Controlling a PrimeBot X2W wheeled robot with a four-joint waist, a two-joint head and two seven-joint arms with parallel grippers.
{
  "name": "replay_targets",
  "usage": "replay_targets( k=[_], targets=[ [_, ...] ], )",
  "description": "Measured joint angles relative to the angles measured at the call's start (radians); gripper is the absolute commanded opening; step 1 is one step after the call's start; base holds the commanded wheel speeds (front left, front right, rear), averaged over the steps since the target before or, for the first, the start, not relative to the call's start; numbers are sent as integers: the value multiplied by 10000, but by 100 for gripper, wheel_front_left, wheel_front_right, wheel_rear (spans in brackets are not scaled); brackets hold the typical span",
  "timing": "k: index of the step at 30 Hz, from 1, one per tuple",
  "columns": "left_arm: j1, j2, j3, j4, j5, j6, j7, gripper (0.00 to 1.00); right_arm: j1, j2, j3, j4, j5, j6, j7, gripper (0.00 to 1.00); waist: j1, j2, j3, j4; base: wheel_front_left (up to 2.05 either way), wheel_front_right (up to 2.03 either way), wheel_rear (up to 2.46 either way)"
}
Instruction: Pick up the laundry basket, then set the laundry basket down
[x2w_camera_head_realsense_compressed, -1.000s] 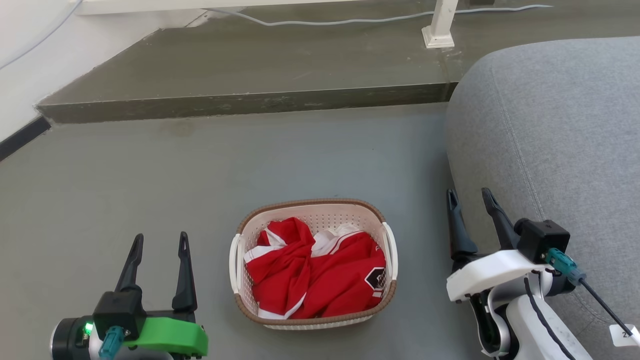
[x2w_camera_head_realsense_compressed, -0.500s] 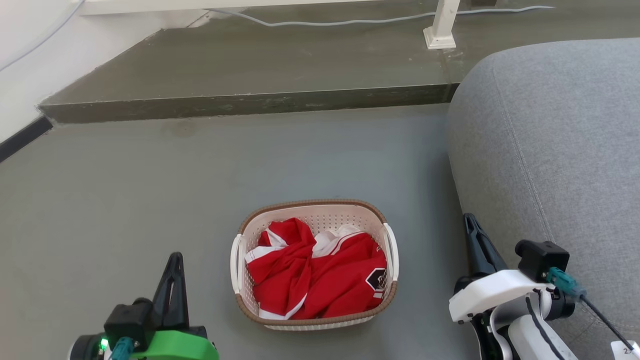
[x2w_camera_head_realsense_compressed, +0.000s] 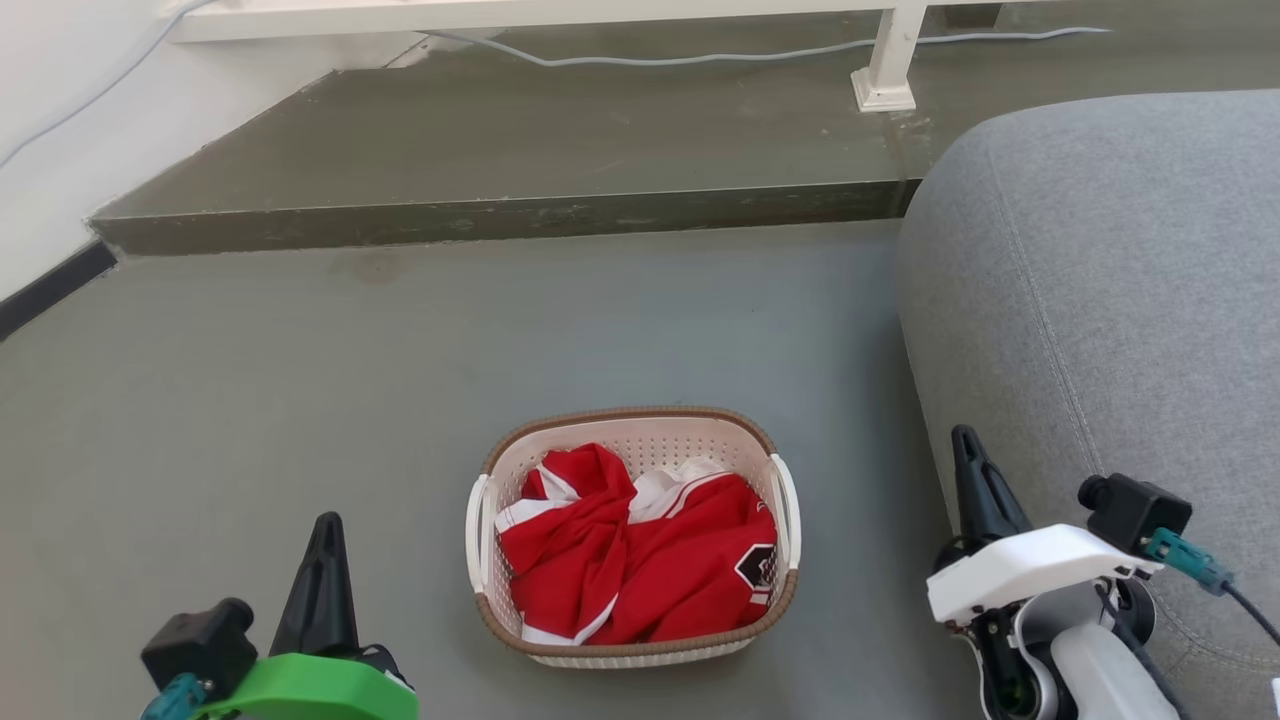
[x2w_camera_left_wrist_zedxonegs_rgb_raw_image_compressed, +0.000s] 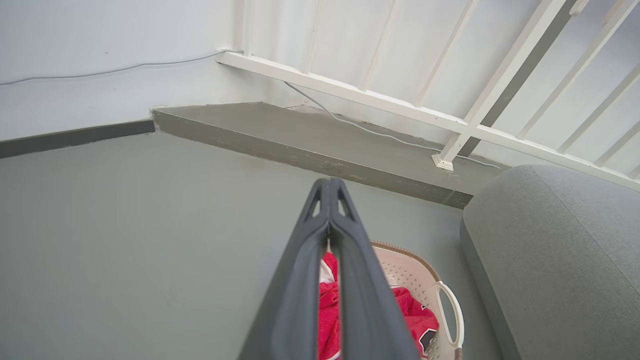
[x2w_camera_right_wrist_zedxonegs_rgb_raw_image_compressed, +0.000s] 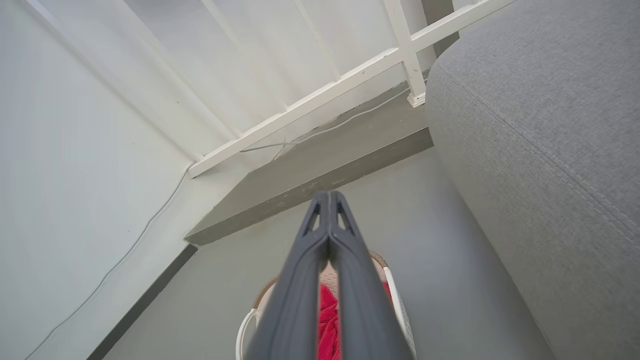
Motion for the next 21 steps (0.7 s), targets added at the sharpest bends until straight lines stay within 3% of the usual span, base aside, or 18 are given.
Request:
replay_targets(
  k=[21],
  targets=[
    [-101, 94, 449, 355, -3124, -359, 662, 0, 0, -105, -761, -36, 2755, 439, 669, 0, 0, 0, -210, 84, 0, 0, 0]
  ],
)
